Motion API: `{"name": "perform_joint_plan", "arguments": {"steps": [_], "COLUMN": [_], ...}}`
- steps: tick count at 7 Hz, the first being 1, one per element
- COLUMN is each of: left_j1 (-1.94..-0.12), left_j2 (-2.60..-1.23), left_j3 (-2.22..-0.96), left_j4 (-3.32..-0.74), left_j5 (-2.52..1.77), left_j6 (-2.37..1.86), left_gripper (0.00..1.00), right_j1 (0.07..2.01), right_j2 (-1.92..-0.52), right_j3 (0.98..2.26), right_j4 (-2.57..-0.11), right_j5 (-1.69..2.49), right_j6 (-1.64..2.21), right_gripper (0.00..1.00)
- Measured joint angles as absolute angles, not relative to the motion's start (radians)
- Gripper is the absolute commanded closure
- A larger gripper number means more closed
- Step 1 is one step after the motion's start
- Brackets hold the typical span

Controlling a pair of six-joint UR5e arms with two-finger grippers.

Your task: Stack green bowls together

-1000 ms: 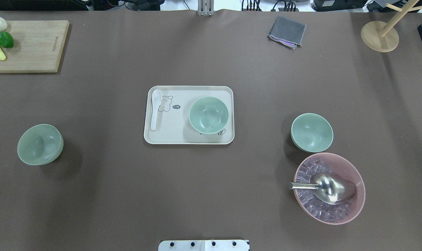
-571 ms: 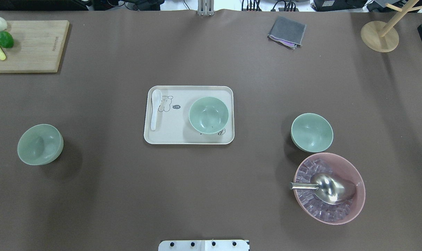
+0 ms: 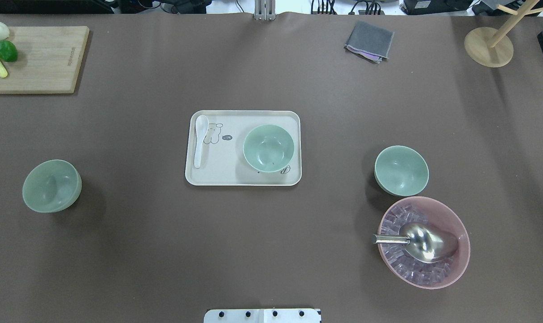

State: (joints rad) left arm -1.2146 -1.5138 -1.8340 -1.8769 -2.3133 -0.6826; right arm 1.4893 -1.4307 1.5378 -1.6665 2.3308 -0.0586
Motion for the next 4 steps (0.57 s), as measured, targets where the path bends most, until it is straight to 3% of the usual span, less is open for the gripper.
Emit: {"name": "perform_joint_plan", "arguments": {"steps": [4], "left_j1": [-1.006], "left_j2": [-1.505], "left_j3": [-1.73], "left_j4": [-2.105], "left_j5": [-2.216], "left_j6": [-0.86], "left_gripper": [0.03], "right_j1": [1.477], "right_j2": [-1.431], "right_j3": [1.534], "right_j4": [-1.639], "right_j5": [2.333], "right_j6": [-0.056], "right_gripper": [0.0]}}
